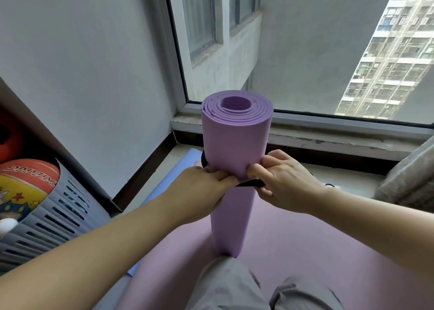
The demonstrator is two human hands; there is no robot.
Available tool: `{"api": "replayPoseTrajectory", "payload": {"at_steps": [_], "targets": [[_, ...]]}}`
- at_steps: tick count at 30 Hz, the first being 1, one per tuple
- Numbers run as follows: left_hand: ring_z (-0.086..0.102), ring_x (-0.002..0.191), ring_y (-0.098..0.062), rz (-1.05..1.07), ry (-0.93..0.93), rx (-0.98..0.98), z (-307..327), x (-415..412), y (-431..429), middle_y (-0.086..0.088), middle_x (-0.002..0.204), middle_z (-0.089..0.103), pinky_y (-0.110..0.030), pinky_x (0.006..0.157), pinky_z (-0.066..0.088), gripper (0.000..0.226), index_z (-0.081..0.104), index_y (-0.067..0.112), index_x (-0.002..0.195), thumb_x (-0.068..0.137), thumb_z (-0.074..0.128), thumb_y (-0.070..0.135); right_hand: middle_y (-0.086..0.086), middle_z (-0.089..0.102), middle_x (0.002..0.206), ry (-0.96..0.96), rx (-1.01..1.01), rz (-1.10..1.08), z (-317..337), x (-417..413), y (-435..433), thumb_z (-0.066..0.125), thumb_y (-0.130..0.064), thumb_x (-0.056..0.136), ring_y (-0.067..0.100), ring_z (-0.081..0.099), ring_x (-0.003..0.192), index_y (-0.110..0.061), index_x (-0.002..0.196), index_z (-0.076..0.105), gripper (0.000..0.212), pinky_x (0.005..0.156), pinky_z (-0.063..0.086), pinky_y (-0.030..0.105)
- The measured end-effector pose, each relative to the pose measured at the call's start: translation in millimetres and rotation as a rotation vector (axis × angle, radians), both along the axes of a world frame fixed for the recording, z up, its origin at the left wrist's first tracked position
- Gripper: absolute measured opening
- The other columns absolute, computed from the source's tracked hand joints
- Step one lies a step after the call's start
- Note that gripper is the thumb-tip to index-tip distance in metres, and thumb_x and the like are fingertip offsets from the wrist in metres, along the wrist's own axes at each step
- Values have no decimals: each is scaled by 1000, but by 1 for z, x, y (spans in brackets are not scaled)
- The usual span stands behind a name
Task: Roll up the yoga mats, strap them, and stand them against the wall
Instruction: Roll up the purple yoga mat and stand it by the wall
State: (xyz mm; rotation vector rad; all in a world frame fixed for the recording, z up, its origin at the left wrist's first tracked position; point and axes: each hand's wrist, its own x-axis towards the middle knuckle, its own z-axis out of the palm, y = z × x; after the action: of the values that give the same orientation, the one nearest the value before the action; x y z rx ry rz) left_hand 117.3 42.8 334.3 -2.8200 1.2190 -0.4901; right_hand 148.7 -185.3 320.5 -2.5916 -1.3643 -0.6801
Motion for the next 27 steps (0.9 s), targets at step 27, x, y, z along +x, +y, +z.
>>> {"api": "replayPoseTrajectory", "payload": {"at_steps": [27], "targets": [[44, 40, -18, -162, 61, 6, 12, 5, 5, 9, 57, 59, -19, 40, 22, 22, 57, 22, 97, 82, 43, 27, -2, 62, 75, 137, -40, 160, 10, -1, -5, 52, -17, 91, 28, 50, 60, -13, 94, 62, 11, 71, 47, 27]]}}
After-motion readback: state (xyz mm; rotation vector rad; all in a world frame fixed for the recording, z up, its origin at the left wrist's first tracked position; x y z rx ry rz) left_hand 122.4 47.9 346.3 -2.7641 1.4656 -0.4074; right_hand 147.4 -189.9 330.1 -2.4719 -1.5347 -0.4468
